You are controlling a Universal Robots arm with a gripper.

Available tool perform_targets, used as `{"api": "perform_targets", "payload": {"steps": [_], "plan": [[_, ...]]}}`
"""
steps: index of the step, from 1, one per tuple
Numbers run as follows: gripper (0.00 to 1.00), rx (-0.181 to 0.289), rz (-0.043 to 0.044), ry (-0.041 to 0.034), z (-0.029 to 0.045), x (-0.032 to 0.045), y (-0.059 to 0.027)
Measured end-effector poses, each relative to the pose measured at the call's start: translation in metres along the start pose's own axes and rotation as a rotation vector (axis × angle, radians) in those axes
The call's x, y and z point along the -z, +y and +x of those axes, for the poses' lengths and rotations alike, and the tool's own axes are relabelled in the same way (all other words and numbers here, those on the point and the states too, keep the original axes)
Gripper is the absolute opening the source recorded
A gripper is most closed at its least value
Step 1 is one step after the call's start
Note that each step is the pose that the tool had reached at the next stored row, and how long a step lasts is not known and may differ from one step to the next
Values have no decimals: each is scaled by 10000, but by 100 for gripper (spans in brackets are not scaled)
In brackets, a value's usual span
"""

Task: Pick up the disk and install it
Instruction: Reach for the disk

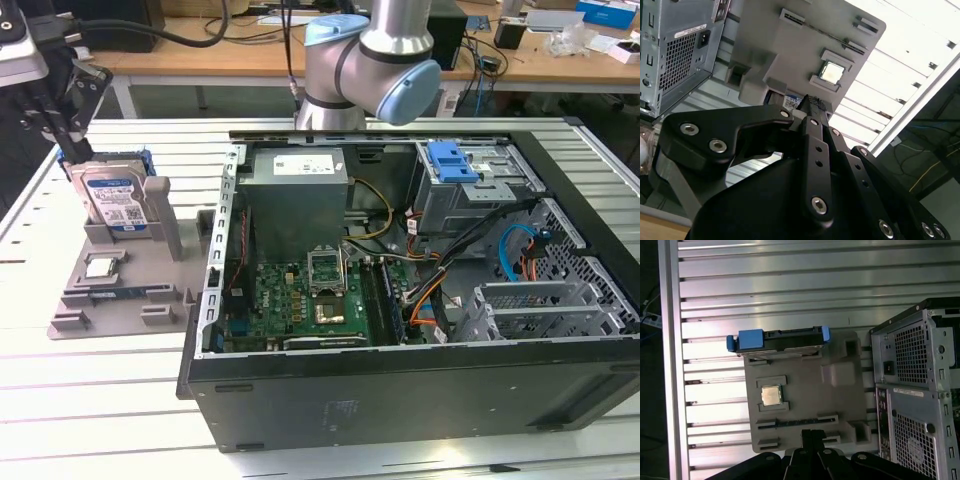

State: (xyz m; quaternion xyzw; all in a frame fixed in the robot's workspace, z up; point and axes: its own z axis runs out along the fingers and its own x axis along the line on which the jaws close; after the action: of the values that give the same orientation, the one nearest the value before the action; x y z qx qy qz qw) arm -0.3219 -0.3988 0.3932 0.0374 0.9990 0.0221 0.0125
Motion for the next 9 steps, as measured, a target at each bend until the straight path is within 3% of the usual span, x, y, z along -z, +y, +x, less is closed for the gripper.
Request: {"api": "perform_targets", "payload": {"steps": [9], "plan": [[11, 1, 1, 0, 161, 1, 32]]}}
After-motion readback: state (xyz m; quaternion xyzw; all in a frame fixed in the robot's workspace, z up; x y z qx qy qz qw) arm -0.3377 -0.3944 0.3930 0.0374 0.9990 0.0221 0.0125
